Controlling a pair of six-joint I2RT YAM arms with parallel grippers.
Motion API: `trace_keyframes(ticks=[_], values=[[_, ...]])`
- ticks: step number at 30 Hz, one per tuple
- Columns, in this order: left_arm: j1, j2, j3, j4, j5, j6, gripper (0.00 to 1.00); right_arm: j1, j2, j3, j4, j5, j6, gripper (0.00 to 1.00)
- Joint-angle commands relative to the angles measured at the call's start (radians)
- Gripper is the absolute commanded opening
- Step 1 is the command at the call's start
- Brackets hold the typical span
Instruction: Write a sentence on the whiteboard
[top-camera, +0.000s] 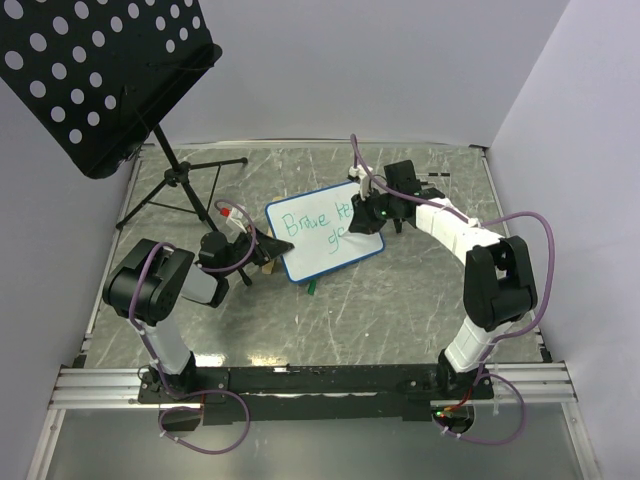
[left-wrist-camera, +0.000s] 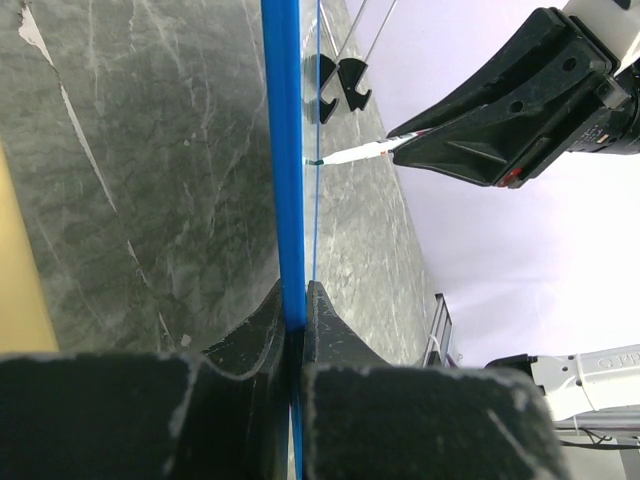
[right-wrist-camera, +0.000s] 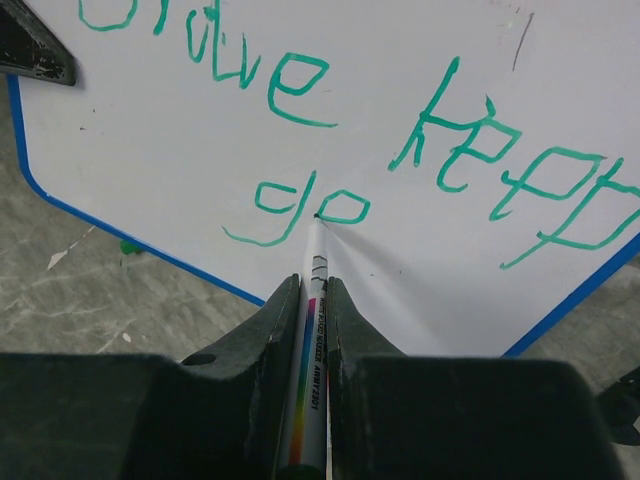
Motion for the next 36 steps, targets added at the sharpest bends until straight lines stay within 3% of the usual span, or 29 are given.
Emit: trace_keyframes(ticks=[1, 10, 28, 36], values=[[-0.008, -0.025, 0.010, 0.316, 0.038, 0.044, 0.01, -0.015, -0.043, 0.031, 0.012, -0.018, 0.015, 0.00], [-0.005, -0.005, 0.018, 0.344, 0.040, 0.021, 0.01, -0.068, -0.075, 0.008, 0.035, -0.025, 0.016, 0.00], [-0.006, -0.013, 0.013, 0.333, 0.043, 0.034, 0.01, -0.072, 0.036, 0.059, 0.058, 0.011, 0.016, 0.00], [-0.006, -0.002, 0.009, 0.352, 0.041, 0.024, 0.01, -0.083, -0.038, 0.032, 0.055, -0.011, 0.021, 0.00]])
